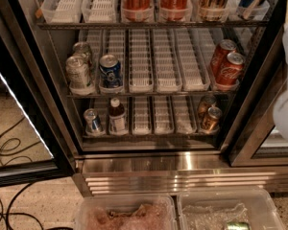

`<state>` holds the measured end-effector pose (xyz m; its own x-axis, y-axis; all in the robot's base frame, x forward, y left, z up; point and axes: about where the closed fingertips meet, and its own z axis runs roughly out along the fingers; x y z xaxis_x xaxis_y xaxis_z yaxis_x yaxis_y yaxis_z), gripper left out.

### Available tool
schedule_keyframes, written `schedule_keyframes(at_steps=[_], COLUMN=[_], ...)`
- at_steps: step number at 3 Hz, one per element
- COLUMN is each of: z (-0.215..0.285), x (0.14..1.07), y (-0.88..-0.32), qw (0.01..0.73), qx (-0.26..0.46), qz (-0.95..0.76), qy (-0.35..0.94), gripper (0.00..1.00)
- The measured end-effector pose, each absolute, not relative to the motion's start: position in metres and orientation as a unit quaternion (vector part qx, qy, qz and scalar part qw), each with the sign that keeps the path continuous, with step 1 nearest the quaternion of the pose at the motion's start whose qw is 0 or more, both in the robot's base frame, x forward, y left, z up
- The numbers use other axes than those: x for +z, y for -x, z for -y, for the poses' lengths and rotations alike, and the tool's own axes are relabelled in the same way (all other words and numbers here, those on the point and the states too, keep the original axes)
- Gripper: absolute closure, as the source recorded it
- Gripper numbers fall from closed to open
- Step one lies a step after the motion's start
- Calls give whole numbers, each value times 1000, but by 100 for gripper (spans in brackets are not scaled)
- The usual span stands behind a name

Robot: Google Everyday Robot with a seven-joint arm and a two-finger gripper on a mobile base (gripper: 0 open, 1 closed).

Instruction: Pick redbull can from top shelf of fridge

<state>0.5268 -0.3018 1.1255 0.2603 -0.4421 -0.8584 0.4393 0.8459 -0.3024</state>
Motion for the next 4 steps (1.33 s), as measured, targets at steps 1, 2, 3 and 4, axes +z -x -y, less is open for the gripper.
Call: schedule_keyframes(at_steps=[1,2,3,4], z=[289,285,296,278], x=[1114,1117,1126,1110], y=[-534,-534,-520,-513], qw=[784,785,783,763], qx=[-260,-252,-241,-205], qz=[-563,-564,-570,-602], qy=[26,33,60,115], gripper=[100,100,100,100])
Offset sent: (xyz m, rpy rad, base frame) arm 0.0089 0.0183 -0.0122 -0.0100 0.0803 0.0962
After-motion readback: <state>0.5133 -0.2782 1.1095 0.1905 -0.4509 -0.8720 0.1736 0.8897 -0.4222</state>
